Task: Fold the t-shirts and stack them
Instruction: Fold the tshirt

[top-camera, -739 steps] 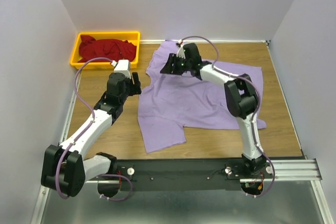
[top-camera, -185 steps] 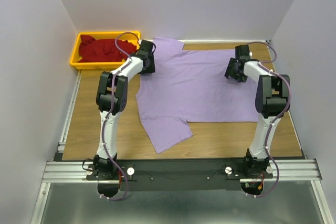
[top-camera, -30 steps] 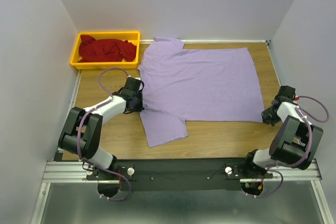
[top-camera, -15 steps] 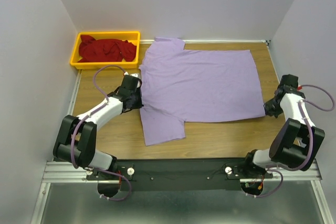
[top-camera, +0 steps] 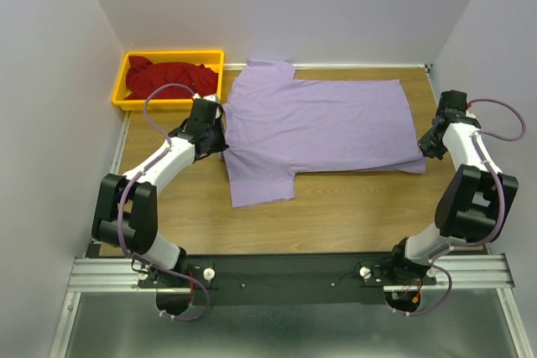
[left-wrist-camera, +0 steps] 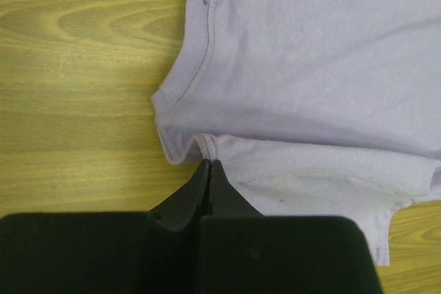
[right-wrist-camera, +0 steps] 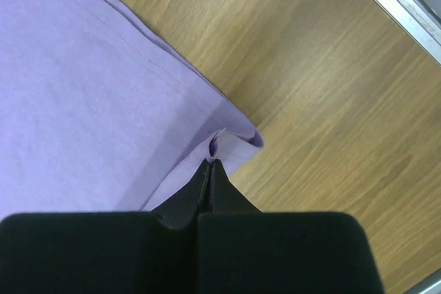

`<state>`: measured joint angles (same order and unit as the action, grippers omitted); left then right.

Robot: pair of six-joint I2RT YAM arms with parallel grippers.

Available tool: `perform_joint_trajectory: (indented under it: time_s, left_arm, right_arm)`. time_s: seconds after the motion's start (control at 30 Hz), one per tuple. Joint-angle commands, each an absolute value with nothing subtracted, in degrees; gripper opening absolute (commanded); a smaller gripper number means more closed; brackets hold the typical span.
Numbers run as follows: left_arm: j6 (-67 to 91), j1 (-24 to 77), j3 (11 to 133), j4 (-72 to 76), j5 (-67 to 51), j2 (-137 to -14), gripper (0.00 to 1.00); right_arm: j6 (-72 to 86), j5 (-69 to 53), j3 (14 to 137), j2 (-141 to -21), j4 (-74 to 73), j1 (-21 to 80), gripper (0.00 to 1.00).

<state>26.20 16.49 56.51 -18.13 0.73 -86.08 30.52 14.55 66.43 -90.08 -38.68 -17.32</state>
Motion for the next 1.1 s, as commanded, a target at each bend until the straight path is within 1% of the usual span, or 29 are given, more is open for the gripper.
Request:
perform_joint_trajectory:
  time_s: [0.0, 0.3, 0.67, 1.07]
  left_arm:
    - [26.8, 15.0, 59.2, -18.9, 0.4, -88.7, 0.00]
    - [26.5, 13.5, 62.7, -18.5, 2.2, -94.6, 0.00]
    - [25.7, 13.3, 66.2, -18.8, 4.2, -100.5, 0.00]
    - [25.8, 13.3, 66.0, -18.3, 6.5, -102.7, 0.00]
  right_arm:
    - [28.4, 16.2, 69.4, -93.3, -35.2, -17.0, 0.01]
    - [28.1, 15.4, 76.2, -100.7, -33.5, -16.5, 0.01]
    - [26.3, 14.3, 80.5, -108.6, -32.0, -16.0, 0.01]
    - [25.2, 15.2, 81.6, -111.6, -30.4, -15.7, 0.02]
